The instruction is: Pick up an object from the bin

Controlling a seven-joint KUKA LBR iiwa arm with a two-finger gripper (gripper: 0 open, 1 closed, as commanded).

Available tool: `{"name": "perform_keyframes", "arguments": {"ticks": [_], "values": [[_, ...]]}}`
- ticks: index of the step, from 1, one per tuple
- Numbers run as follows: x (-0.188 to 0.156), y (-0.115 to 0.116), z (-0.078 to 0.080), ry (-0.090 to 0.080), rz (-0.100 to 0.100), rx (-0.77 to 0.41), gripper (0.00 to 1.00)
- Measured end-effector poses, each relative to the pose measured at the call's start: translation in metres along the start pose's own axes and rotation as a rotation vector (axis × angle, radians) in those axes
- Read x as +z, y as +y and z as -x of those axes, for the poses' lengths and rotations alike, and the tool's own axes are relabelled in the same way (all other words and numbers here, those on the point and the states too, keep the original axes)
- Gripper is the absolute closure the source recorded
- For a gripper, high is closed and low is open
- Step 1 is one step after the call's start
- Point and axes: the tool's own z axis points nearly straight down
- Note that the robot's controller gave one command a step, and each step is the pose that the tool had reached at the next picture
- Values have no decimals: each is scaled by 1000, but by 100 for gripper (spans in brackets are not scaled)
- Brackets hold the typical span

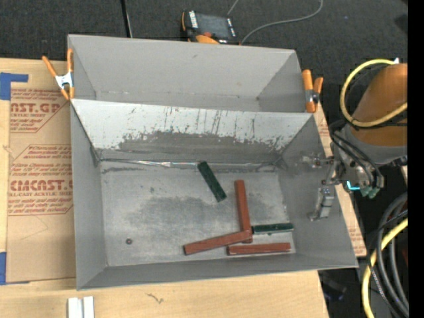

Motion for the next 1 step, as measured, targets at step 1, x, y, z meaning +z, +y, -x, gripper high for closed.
{"name": "perform_keyframes", "arguments": {"ticks": [1], "values": [[126, 36, -24, 1, 2, 69, 0]]}}
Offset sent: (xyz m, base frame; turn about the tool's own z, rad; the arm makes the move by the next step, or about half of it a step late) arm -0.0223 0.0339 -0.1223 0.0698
